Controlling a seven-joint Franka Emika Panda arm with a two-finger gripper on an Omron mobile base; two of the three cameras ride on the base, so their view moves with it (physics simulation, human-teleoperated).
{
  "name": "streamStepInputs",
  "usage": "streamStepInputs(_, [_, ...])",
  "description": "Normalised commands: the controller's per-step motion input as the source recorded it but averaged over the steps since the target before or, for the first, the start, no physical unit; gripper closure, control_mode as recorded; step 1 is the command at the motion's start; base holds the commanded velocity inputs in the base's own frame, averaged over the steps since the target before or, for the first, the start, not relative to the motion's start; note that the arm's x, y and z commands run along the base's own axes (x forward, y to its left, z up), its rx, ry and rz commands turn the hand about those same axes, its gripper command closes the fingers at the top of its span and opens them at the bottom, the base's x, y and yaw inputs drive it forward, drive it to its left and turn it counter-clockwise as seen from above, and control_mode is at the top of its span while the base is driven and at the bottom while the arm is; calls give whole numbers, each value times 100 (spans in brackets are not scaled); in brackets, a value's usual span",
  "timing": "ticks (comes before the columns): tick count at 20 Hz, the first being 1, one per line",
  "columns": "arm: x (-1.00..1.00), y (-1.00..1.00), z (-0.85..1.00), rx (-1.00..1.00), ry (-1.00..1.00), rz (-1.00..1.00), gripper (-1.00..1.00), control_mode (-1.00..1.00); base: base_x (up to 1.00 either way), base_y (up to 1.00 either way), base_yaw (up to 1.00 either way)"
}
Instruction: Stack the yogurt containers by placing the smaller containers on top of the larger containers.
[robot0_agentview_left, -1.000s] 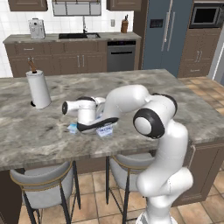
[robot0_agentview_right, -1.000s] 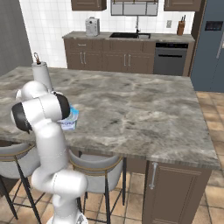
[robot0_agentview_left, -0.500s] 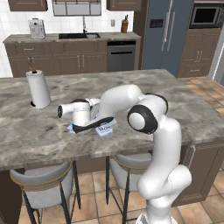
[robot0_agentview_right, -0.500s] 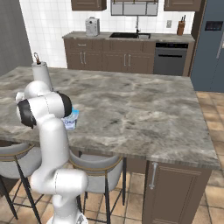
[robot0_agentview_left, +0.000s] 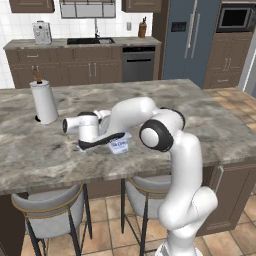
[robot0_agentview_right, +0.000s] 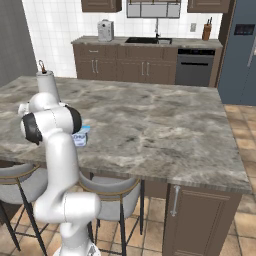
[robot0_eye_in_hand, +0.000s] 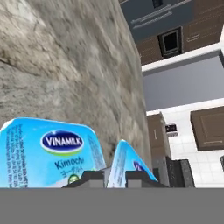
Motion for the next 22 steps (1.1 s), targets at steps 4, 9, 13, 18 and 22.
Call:
streamStepInputs(4, [0,0,0,0,0,0,100,-100,0,0,0])
streamStepInputs(9, [0,0,0,0,0,0,-100,-100,0,0,0])
streamStepInputs(13, [0,0,0,0,0,0,-100,-100,0,0,0])
streamStepInputs(18, [0,0,0,0,0,0,-100,-100,0,0,0])
streamStepInputs(22, [0,0,6,0,0,0,-100,-100,0,0,0])
